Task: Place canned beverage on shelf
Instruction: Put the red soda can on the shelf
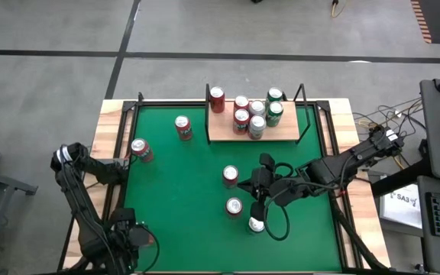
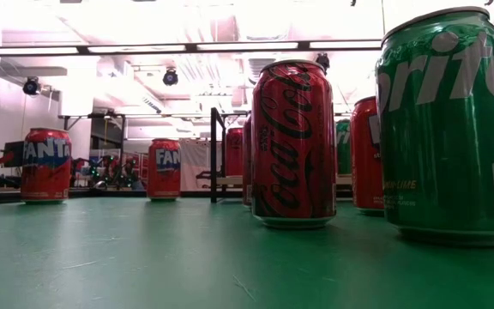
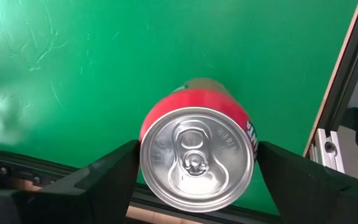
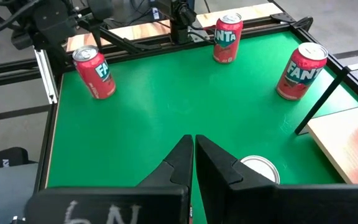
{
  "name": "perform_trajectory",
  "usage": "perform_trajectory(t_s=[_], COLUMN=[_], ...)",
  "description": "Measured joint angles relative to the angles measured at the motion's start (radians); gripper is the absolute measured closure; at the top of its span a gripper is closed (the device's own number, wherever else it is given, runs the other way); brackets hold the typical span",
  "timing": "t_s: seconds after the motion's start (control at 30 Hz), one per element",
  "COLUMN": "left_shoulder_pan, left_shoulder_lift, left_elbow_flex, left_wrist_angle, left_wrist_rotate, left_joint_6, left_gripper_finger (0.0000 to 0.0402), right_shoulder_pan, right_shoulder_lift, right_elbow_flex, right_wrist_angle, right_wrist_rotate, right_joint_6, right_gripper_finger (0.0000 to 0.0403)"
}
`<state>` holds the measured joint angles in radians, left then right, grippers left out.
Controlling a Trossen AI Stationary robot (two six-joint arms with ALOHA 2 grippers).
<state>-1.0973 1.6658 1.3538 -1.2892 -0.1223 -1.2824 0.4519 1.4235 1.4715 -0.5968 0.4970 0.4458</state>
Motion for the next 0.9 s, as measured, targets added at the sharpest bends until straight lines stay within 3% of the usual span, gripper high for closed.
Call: perform_trajectory(t_s=[0.6, 0.9], left_shoulder_pan=[0.000, 0.000], left_shoulder_lift=[-0.002, -0.001], left_elbow_flex=[-0.034, -0.034], left_wrist_angle=[0.062, 0.066], left_wrist_rotate=[-0.030, -0.037], left_joint_6=[-0.025, -0.025], left_gripper_finger=[0.0098, 0.0119], right_shoulder_pan=[0.000, 0.000], right_shoulder_lift=[0.000, 0.000], right_elbow_flex=[-0.004, -0.004], right_wrist_angle=[-0.001, -0.002], right_wrist_rotate=[0.000, 0.000], right_joint_6=[0.000, 0.000], right_gripper_finger=[0.0394, 0.0394])
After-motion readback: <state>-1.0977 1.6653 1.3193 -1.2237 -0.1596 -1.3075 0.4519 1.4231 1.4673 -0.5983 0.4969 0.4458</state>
